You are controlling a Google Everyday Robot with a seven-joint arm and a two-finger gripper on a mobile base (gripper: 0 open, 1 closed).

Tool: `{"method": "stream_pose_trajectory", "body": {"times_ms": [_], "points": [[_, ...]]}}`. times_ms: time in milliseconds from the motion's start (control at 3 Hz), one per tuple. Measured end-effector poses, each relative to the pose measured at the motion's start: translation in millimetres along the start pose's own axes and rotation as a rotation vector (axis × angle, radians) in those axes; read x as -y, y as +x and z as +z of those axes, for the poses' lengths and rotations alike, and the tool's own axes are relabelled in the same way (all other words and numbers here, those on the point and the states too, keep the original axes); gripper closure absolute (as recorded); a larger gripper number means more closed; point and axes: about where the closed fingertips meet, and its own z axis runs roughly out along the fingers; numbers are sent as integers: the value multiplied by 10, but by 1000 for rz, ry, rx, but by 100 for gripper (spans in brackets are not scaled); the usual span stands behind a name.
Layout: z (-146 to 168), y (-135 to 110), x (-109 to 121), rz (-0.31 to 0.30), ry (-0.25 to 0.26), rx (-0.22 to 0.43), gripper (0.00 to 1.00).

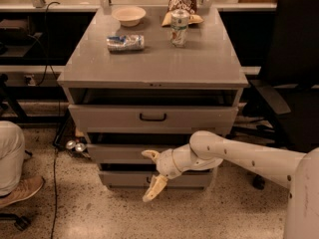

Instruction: Open bottom drawer

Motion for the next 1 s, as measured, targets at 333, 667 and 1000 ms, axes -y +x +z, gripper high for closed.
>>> {"method": "stream_pose_trajectory", "body": {"times_ms": [333, 667, 1000], "points": [[0, 46, -38, -3, 11, 5, 0], [44, 427, -127, 25, 47, 6, 0], [176, 947, -235, 84, 70, 17, 0]]}}
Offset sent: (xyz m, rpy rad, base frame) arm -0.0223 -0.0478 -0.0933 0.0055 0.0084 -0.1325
